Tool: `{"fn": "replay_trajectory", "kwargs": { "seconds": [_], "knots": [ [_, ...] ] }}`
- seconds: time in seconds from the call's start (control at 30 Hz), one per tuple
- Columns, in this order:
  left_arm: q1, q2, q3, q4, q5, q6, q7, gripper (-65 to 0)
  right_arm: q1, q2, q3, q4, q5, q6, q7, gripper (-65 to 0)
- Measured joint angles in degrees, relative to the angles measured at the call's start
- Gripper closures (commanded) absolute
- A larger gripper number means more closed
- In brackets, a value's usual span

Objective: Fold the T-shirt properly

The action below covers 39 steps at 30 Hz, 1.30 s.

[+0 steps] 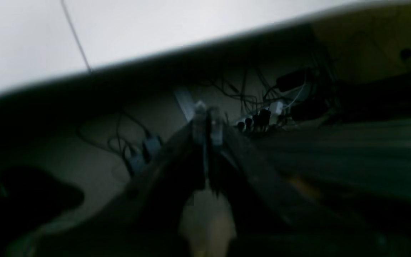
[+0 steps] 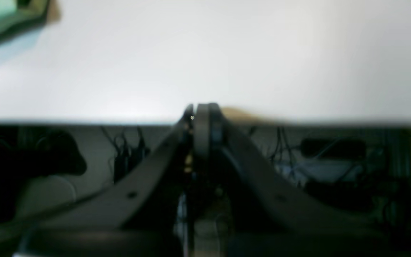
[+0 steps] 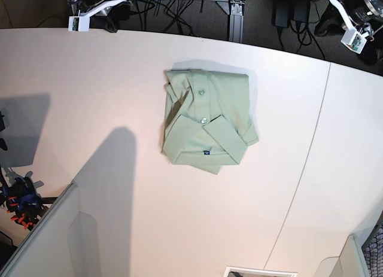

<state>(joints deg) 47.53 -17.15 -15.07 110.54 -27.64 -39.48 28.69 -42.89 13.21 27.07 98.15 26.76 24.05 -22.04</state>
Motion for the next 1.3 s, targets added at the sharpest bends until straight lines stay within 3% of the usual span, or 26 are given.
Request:
{"fn": "replay_trajectory", "kwargs": {
  "seconds": [0.2,0.4,0.53,0.63,0.77,0.93,1.0,1.13,1.3],
  "knots": [
    [3.19,-0.63,0.0,-6.25,0.55,0.02,1.64,0.0,-7.61,-0.17,-0.04,-0.52,1.64,0.2,-0.57,0.0],
    [0.94,-0.63,0.07,-18.23,1.51,0.09,2.21,0.0,-7.19,-0.02,-0.39,-4.79,2.43,0.22,-0.11,0.0],
    [-4.61,-0.7,1.42,-27.15,3.54,4.92,10.8,0.0,-3.91,-0.02,-2.6,-13.38,2.21,0.46,-2.69,0.0],
    [-8.41,-2.73,7.08,-35.82,3.58,9.07,15.37,0.0,-1.2,0.35,-4.81,-22.4,1.99,0.22,-2.69,0.0],
    [-15.32,-4.39,16.13,-49.99,8.7,12.7,14.38,0.0,5.25,1.29,-8.55,-35.65,-2.45,-0.52,-4.55,0.0],
    [-28.85,-3.76,30.53,-70.47,14.16,17.55,4.17,0.0,15.54,1.75,-15.37,-50.12,-8.68,-4.5,-4.26,0.0],
    [-34.88,-3.1,37.55,-77.31,15.56,19.34,1.73,0.0,19.08,1.4,-17.29,-52.63,-8.66,-6.6,-4.46,0.0],
    [-44.48,-0.9,48.24,-83.82,14.19,22.45,-0.52,0.0,23.89,0.09,-17.59,-53.42,-12.81,-6.97,-4.59,0.0],
    [-47.84,1.64,51.49,-84.32,10.19,22.56,-0.04,0.0,25.44,-2.32,-17.57,-50.1,-13.25,-6.95,-8.22,0.0]
  ]
}}
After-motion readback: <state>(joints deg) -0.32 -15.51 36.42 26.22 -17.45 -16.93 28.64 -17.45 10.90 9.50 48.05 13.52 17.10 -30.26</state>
